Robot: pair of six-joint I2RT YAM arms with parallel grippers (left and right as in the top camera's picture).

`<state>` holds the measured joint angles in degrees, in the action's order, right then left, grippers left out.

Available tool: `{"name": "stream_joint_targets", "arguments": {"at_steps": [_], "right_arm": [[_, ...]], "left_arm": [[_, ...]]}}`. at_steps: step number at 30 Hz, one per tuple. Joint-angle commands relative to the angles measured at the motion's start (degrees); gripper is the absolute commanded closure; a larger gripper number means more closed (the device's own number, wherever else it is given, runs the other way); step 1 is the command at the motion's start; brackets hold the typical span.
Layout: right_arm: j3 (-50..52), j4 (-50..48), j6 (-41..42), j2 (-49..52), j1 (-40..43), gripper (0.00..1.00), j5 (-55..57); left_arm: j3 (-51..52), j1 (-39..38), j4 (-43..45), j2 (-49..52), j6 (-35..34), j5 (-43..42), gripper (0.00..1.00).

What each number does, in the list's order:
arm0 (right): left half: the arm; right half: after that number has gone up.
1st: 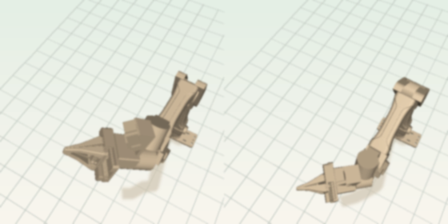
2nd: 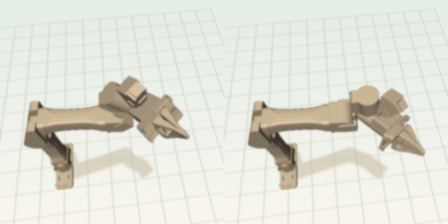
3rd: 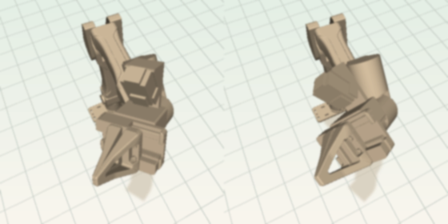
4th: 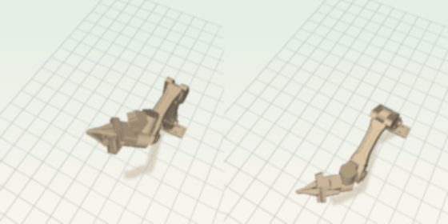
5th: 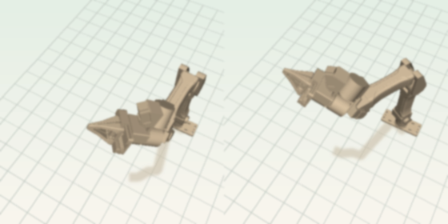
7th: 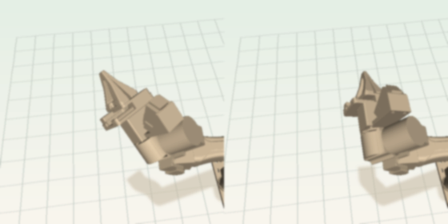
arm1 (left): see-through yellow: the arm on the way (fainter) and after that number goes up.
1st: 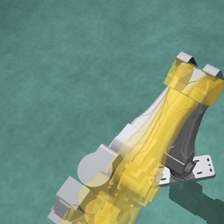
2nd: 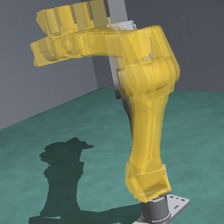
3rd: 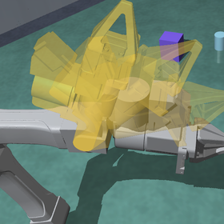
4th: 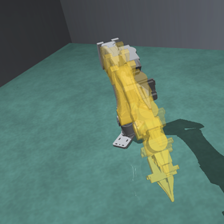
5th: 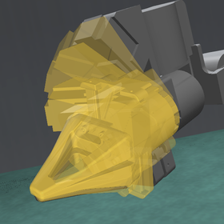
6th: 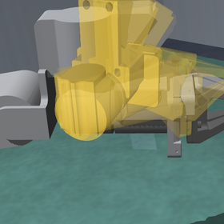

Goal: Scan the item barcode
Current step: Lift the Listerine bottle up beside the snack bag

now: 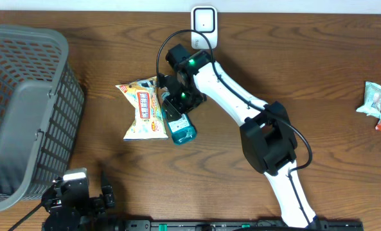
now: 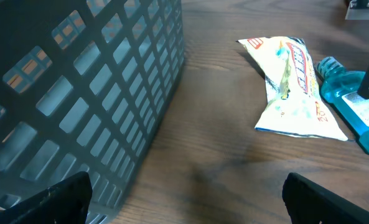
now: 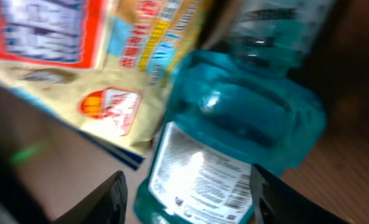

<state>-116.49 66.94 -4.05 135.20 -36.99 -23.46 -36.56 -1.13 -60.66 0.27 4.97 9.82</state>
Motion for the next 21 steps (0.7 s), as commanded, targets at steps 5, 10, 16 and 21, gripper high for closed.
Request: {"name": "stream_joint_targets", "arguments": {"at_steps": [5, 10, 16, 21], "right_arm": [[-0.5, -3.0, 8.7, -2.1, -2.0, 0.13, 15.9], [-0.5, -9.0, 8.7, -2.1, -2.6, 0.01, 18.7], [-0.4, -15.3, 9.6, -0.8, -2.6, 0.15, 19.3], [-0.3, -17.8, 10.3, 1.7, -2.9, 0.27, 19.3]], "left_arm": [[-0.2, 0.2, 0.0, 0.0, 0.8, 0.8, 0.02], [-0.2, 0.2, 0.0, 0.0, 0.8, 0.8, 0.02], [-0.2, 0.2, 0.0, 0.0, 0.8, 0.8, 0.02], [-0.2, 0.2, 0.0, 0.0, 0.8, 0.8, 0.02]]}}
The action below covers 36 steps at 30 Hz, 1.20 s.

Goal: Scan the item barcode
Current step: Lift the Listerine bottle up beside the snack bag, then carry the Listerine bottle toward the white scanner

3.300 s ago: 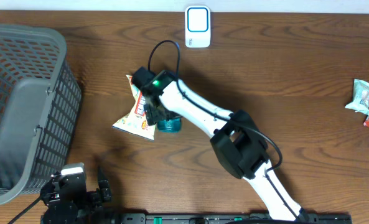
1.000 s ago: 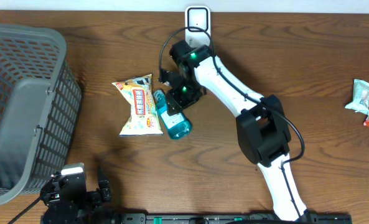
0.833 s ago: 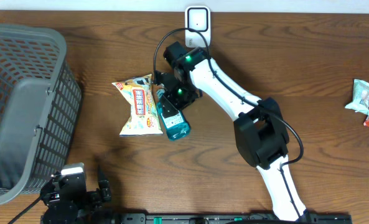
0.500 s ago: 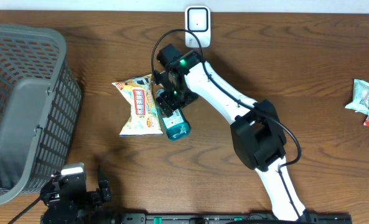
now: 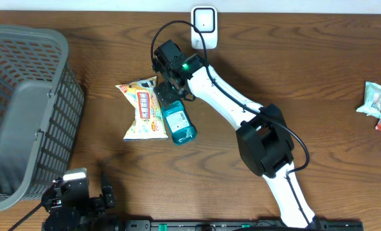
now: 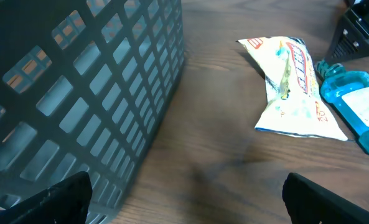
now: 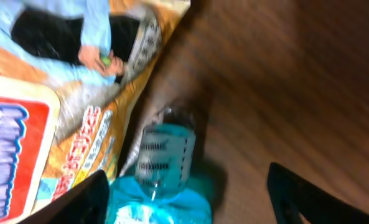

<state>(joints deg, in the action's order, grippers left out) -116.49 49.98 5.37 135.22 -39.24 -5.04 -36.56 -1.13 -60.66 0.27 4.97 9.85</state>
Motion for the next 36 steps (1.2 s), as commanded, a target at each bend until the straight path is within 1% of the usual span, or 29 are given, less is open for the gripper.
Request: {"name": "stream_joint_targets", "arguments": {"at_steps": [1, 7, 10, 14, 17, 22, 23, 25, 36], "right_arm": [[-0.3, -1.1, 0.9, 2.0, -0.8, 0.28, 0.9], [-0.3, -1.6, 0.9, 4.9, -1.2, 0.34, 0.9], [-0.3, -1.7, 1.1, 5.6, -1.3, 0.40, 0.8], [-0.3, -2.2, 1.1, 5.6, -1.4, 0.56, 0.8], [-0.3, -2.6, 1.0, 5.6, -1.3, 0.64, 0.9], [-1.9, -3.5, 1.0, 5.6, -1.1, 0.80, 0.9], [-3.1, -3.3, 1.0, 5.5, -0.9, 0.85, 0.9], [-5.2, -2.6, 1.0, 5.2, -0.7, 0.88, 1.1], [-19.1, 3.3, 1.0, 4.7, 0.3, 0.90, 2.1]], "left_arm": [[-0.2, 0.2, 0.0, 0.0, 0.8, 0.7, 0.02], [-0.2, 0.2, 0.0, 0.0, 0.8, 0.7, 0.02], [-0.2, 0.2, 0.0, 0.0, 0.8, 0.7, 0.02], [-0.2, 0.2, 0.0, 0.0, 0.8, 0.7, 0.02], [-0.2, 0.2, 0.0, 0.0, 0.8, 0.7, 0.02], [-0.2, 0.2, 0.0, 0.0, 0.8, 0.7, 0.02], [-0.2, 0.2, 0.0, 0.0, 0.8, 0.7, 0.02], [-0.2, 0.2, 0.0, 0.0, 0.8, 0.7, 0.02], [-0.2, 0.2, 0.0, 0.0, 0.8, 0.7, 0.02]]}}
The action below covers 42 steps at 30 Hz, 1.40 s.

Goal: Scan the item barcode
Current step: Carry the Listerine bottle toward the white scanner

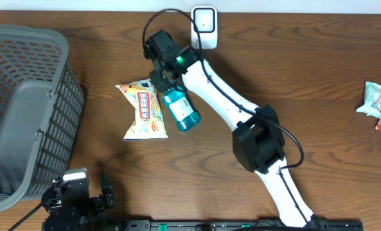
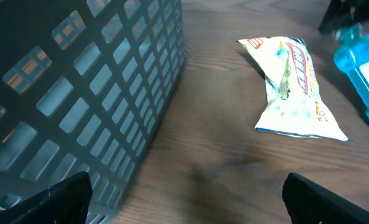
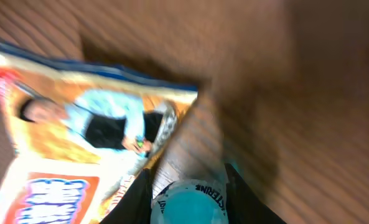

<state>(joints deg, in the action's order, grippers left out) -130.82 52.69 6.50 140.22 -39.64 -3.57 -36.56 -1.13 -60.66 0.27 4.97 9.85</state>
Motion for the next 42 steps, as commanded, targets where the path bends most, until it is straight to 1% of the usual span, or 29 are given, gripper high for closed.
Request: {"name": "stream_joint_targets", "arguments": {"at_steps": [1, 7, 16, 21, 35, 42], "right_arm": [[-6.0, 0.9, -0.2, -0.3, 0.7, 0.90, 0.7], [-10.9, 1.6, -0.8, -0.3, 0.7, 0.90, 3.4], [-11.3, 5.2, -0.7, -0.3, 0.7, 0.91, 6.0], [-12.5, 5.2, 0.0, -0.7, 0.5, 0.91, 9.5], [-13.8, 4.2, 0.3, -2.3, 0.5, 0.92, 9.8], [-13.8, 1.2, 0.3, -2.6, 0.3, 0.91, 12.7]], "left_arm": [[-0.2, 0.2, 0.0, 0.0, 0.8, 0.7, 0.02], [-0.2, 0.2, 0.0, 0.0, 0.8, 0.7, 0.02], [-0.2, 0.2, 0.0, 0.0, 0.8, 0.7, 0.02], [-0.2, 0.2, 0.0, 0.0, 0.8, 0.7, 0.02], [-0.2, 0.2, 0.0, 0.0, 0.8, 0.7, 0.02], [-0.2, 0.2, 0.0, 0.0, 0.8, 0.7, 0.02]]}}
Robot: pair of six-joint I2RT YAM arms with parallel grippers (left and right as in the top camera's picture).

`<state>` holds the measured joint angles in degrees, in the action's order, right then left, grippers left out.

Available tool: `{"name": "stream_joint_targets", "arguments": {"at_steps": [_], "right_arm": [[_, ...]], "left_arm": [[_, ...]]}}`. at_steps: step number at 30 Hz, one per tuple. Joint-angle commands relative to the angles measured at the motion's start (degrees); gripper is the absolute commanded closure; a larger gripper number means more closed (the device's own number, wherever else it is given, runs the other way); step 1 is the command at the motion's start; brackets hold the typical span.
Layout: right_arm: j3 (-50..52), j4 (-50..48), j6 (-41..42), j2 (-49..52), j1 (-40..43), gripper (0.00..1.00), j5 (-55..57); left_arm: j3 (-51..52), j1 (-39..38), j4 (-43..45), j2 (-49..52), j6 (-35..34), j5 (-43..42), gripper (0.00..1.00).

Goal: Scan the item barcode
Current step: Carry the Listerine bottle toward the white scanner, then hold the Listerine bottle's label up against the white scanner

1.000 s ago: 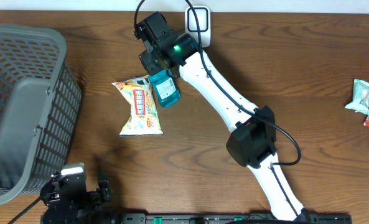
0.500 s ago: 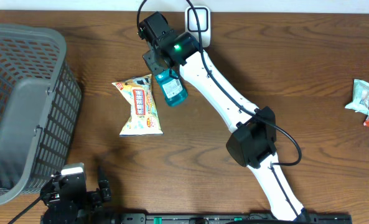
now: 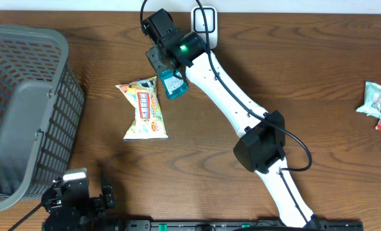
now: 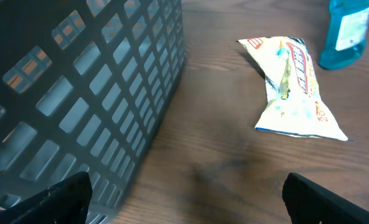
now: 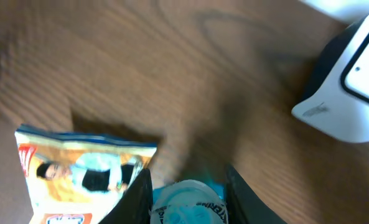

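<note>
A teal mouthwash bottle (image 3: pixel 173 84) with a white label hangs by its cap (image 5: pixel 187 202), off the table, with my right gripper (image 5: pixel 188 198) shut on that cap. In the left wrist view the bottle (image 4: pixel 345 31) hangs upright at the top right. The white barcode scanner (image 3: pixel 204 19) stands at the table's far edge, just right of my right gripper (image 3: pixel 169 74); it also shows as the scanner (image 5: pixel 352 81) in the right wrist view. My left gripper (image 4: pixel 184 199) rests open at the near left, holding nothing.
A yellow snack bag (image 3: pixel 145 109) lies flat just left of and below the bottle. A large grey mesh basket (image 3: pixel 23 109) fills the left side. Two small candy packets (image 3: pixel 378 101) lie at the far right edge.
The bottle was tilted on the table beside the snack bag with my right gripper shut on its cap. Now it hangs clear of the table, farther back and nearer the scanner.
My right gripper was open over the bottle lying beside the snack bag, then open farther back at the bottle's neck. Then it was shut on the cap with the bottle swung to the right. Now the bottle hangs lifted near the scanner. The left arm has stayed still.
</note>
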<state>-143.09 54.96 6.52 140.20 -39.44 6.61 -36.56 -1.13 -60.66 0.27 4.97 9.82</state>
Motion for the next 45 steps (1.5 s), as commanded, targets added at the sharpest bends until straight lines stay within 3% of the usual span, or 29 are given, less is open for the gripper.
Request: {"name": "stream_joint_targets", "arguments": {"at_steps": [1, 7, 11, 15, 21, 25, 26, 33, 39, 45], "right_arm": [[-1.5, -1.2, 0.3, -2.6, 0.1, 0.92, 2.5], [-1.5, -1.3, 0.3, -2.6, 0.0, 0.91, 2.5], [-1.5, -1.2, 0.3, -2.6, -0.2, 0.64, 2.5], [-1.5, -1.4, 0.3, -2.6, -0.3, 0.42, 2.5], [-1.5, -0.9, 0.2, -3.1, -0.3, 0.23, 2.5], [-1.5, 0.5, -4.0, -4.8, -0.3, 0.08, 2.1], [-1.5, 1.1, -6.1, -5.4, -0.3, 0.01, 0.9], [-1.5, 11.7, -34.4, -9.0, 1.3, 0.01, -15.1], [-1.4, 15.8, -43.1, -7.8, 6.7, 0.01, -26.0], [-1.4, 14.7, -44.8, -4.9, 11.3, 0.01, -35.1]], "left_arm": [[-0.2, 0.2, 0.0, 0.0, 0.8, 0.8, 0.02], [-0.2, 0.2, 0.0, 0.0, 0.8, 0.8, 0.02], [-0.2, 0.2, 0.0, 0.0, 0.8, 0.8, 0.02], [-0.2, 0.2, 0.0, 0.0, 0.8, 0.8, 0.02], [-0.2, 0.2, 0.0, 0.0, 0.8, 0.7, 0.02], [-0.2, 0.2, 0.0, 0.0, 0.8, 0.7, 0.02], [-0.2, 0.2, 0.0, 0.0, 0.8, 0.7, 0.02], [-0.2, 0.2, 0.0, 0.0, 0.8, 0.8, 0.02], [-0.2, 0.2, 0.0, 0.0, 0.8, 0.8, 0.02], [-0.2, 0.2, 0.0, 0.0, 0.8, 0.7, 0.02]]}}
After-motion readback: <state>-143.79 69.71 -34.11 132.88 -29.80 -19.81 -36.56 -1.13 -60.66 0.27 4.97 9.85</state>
